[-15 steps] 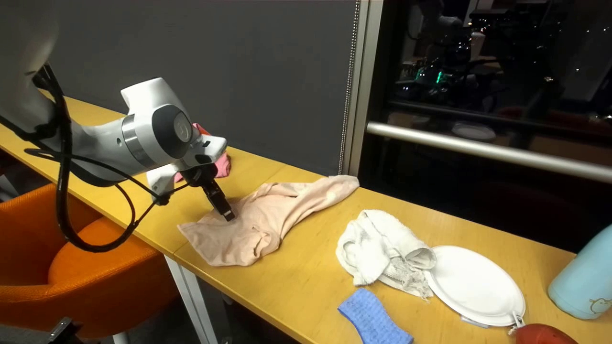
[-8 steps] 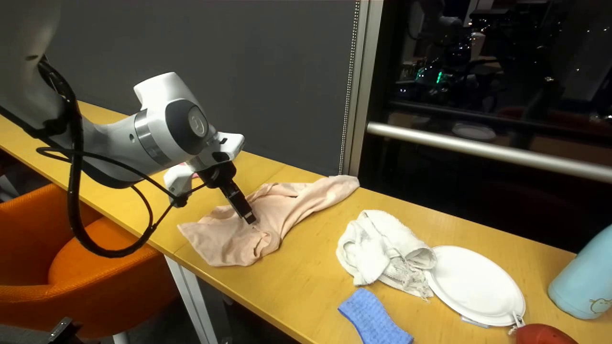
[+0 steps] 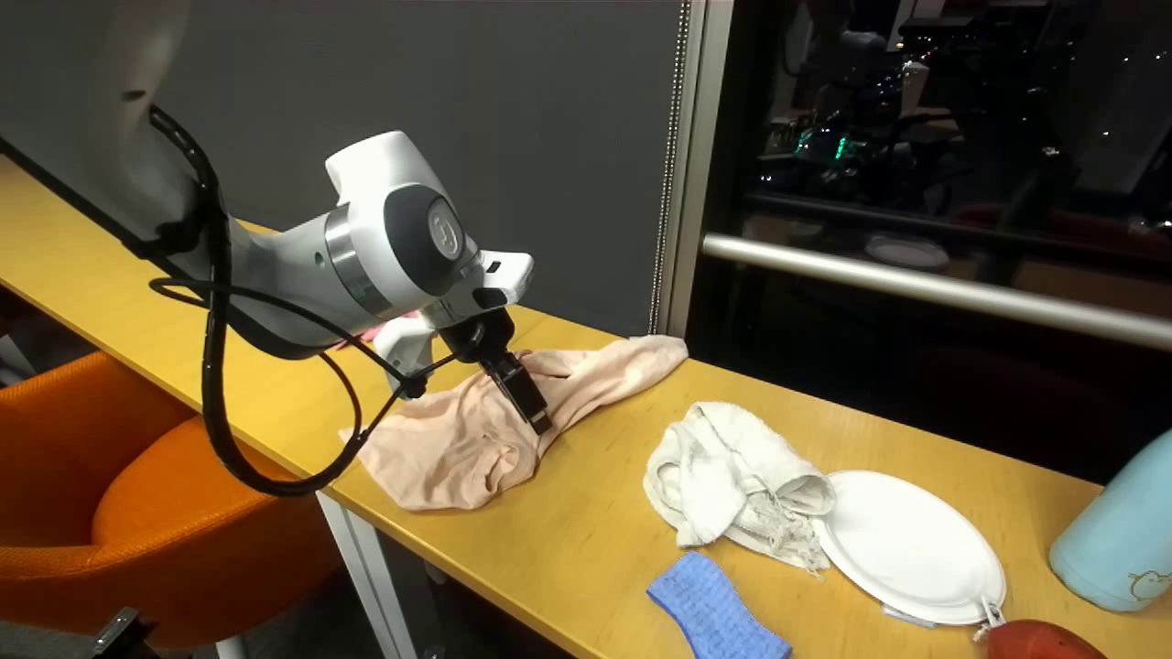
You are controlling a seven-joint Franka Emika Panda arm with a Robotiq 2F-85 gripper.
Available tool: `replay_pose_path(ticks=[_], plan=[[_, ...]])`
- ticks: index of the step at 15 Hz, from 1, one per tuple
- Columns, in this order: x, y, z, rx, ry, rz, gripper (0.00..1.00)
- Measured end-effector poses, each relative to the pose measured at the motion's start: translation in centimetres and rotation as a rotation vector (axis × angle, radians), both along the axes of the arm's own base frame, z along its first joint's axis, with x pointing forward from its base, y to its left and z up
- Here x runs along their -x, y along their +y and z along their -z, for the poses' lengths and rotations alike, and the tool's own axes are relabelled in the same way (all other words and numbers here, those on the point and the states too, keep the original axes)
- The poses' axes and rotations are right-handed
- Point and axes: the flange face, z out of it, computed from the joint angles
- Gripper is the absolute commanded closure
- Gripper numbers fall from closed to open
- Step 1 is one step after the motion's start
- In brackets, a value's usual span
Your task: Unfold the peach shirt
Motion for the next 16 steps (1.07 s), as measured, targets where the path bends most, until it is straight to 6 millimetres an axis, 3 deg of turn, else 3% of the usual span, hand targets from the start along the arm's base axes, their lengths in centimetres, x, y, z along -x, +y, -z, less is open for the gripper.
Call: replay_pose_path(ticks=[7, 11, 16], plan=[[-0.2, 0.1, 0.0, 0.001, -0.002, -0.003, 0.0], [-0.8, 2.2, -0.2, -0.008, -0.012, -0.035, 0.0], [-0.7, 3.9, 1.1, -0.015, 0.005, -0.061, 0.0]])
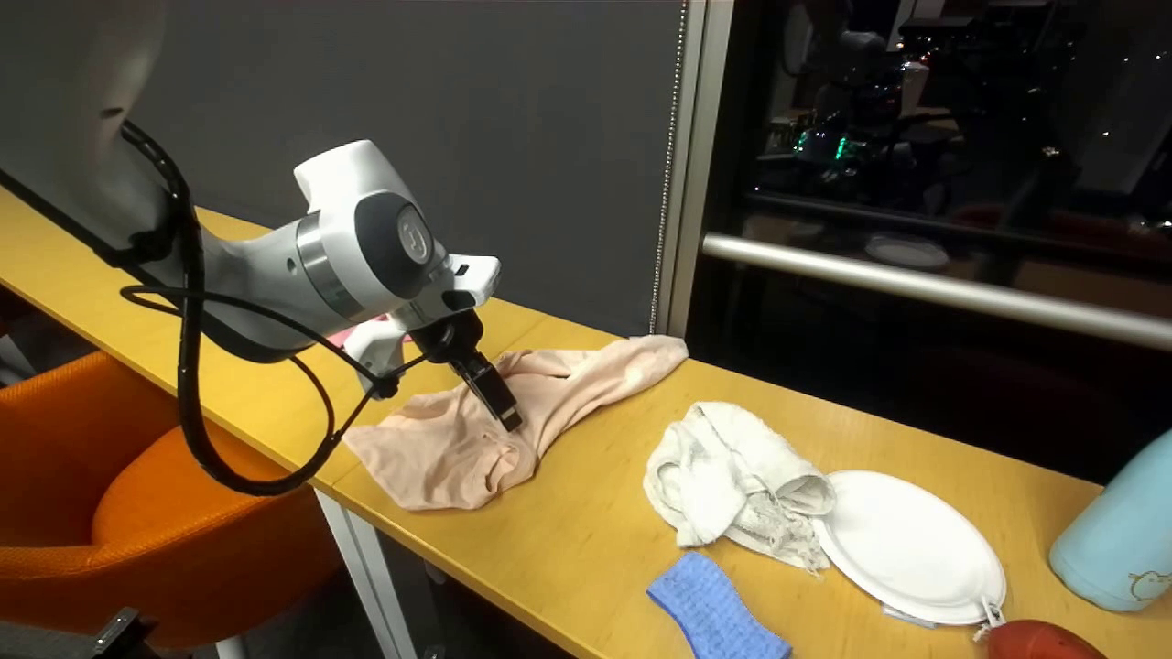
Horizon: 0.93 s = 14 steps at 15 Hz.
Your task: Unfold the peach shirt
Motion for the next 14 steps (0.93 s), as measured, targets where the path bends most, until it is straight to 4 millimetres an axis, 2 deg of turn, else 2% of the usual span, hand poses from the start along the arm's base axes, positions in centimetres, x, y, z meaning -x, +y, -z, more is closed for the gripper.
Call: replay_pose_path(ticks=[1, 2, 11, 13, 14], plan=[[0.07, 0.06, 0.28, 0.001, 0.004, -0.001, 0.0], [0.13, 0.06, 0.55, 0.002, 0.008, -0.002, 0.2], [0.03, 0.07, 1.02, 0.006, 0.012, -0.005, 0.88], [-0.1, 0.11, 0.9, 0.006, 0.009, -0.006, 1.0], [-0.2, 0.13, 0.79, 0.006, 0.006, -0.006, 1.0]])
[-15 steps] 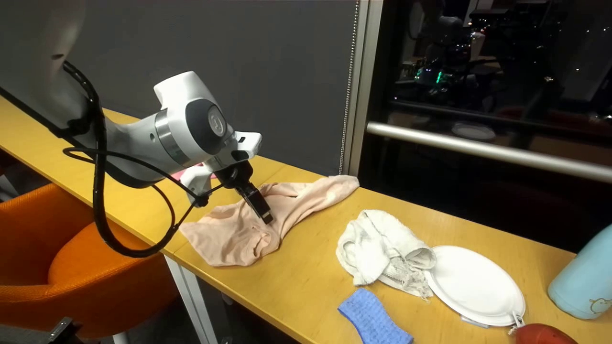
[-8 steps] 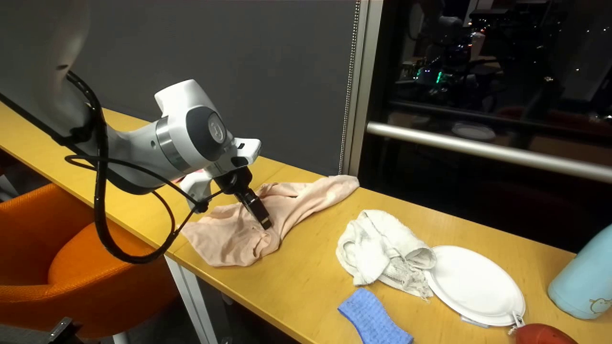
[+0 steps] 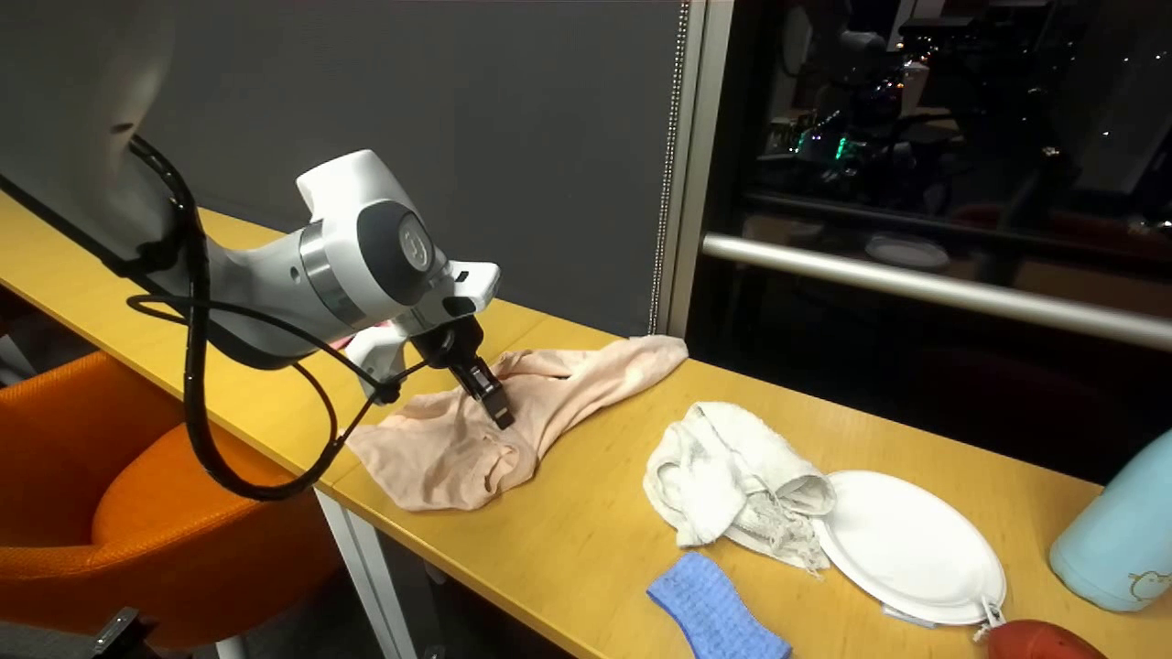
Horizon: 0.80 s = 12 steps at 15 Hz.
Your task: Unfold the peach shirt
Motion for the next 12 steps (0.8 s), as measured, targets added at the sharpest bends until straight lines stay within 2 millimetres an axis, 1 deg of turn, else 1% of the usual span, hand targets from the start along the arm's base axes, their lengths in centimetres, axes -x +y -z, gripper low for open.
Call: replay_pose_path(ticks=[5, 9, 12], plan=[[-0.5, -0.4, -1.4, 0.0, -0.023, 0.006, 1.0], [-0.4, -0.7, -2.2, -0.002, -0.032, 0.013, 1.0], [-0.3, -1.2, -3.4, -0.005, -0.043, 0.023, 1.0]])
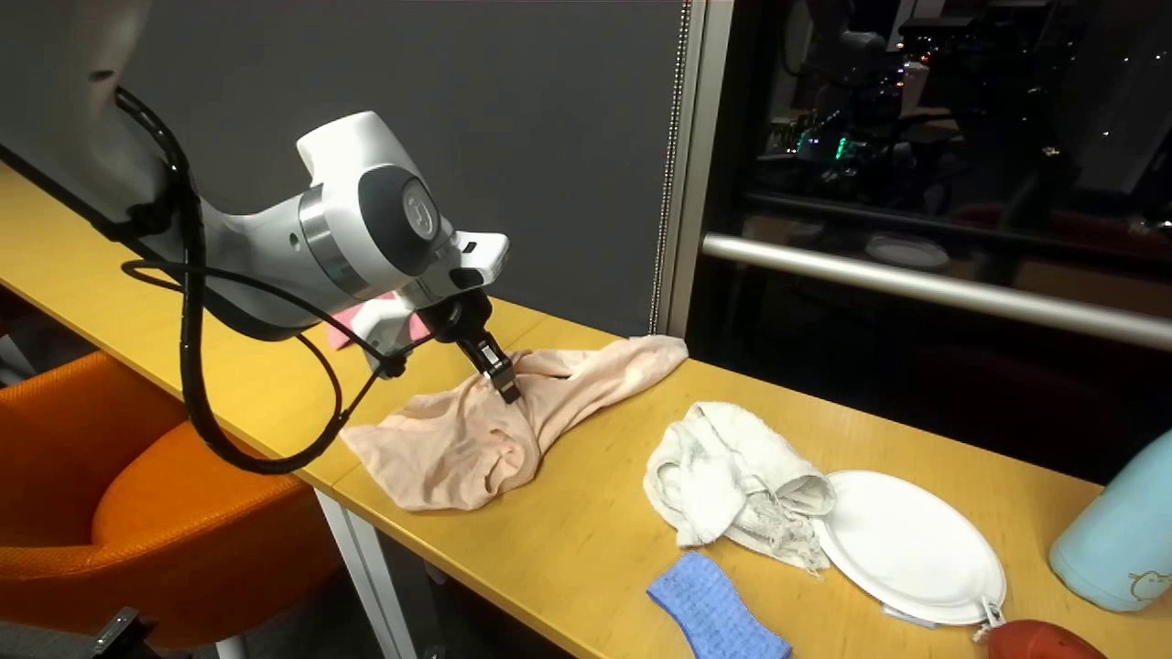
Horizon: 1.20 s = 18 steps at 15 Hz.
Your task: Unfold the peach shirt
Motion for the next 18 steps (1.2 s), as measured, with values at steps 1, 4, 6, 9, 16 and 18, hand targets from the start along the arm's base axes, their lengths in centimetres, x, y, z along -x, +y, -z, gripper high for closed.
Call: replay_pose_path(ticks=[1, 4, 6, 9, 16, 18], plan=[[0.3, -0.3, -0.4, -0.001, -0.001, 0.006, 1.0], [2.1, -1.8, -1.0, 0.006, 0.018, 0.029, 1.0], [4.6, -3.4, -1.0, 0.016, 0.049, 0.057, 1.0], [9.1, -6.5, -1.4, 0.051, 0.094, 0.113, 1.0], [17.2, -12.6, -4.8, 0.173, 0.182, 0.226, 0.73], [18.8, -13.0, -4.6, 0.183, 0.208, 0.252, 0.6]])
